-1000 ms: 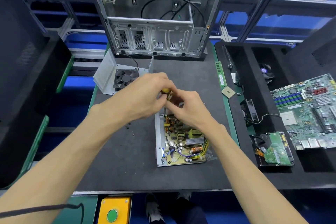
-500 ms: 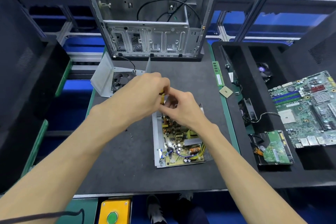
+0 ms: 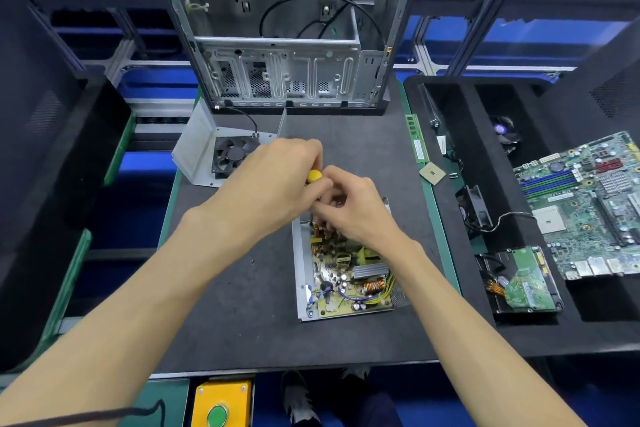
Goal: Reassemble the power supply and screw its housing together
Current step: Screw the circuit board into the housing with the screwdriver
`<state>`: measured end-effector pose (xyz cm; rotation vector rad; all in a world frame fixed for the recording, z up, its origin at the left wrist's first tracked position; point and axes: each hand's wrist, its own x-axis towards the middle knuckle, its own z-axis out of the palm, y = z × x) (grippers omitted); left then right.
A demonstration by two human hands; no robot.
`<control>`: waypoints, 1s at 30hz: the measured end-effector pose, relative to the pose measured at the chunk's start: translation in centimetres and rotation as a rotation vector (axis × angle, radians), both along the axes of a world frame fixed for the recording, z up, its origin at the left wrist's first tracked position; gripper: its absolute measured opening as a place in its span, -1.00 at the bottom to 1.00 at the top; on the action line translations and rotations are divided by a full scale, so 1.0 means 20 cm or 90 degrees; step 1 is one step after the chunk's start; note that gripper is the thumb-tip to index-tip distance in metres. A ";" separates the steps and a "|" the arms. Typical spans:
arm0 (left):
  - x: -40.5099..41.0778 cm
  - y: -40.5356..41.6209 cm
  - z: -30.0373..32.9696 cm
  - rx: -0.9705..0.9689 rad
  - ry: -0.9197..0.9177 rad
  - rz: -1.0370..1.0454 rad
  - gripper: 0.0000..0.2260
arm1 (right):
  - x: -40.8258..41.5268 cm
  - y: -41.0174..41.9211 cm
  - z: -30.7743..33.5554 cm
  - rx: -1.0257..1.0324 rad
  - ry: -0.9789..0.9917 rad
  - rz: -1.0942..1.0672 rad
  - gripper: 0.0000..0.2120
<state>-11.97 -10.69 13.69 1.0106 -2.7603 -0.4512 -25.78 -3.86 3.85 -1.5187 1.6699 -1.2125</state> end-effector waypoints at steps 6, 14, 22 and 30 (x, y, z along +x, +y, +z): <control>0.01 0.01 0.03 0.014 -0.029 -0.104 -0.82 | 0.02 0.01 0.02 -0.012 -0.024 0.011 -0.78; 0.01 0.02 0.04 0.051 -0.050 -0.166 -0.75 | -0.06 0.03 0.07 -0.001 -0.025 0.041 -0.84; 0.01 0.02 0.00 -0.009 0.029 -0.028 -0.73 | -0.07 0.05 0.05 -0.020 -0.052 0.034 -0.85; 0.04 0.03 -0.01 0.040 0.056 -0.126 -0.83 | -0.05 0.05 0.06 0.004 -0.036 0.063 -0.72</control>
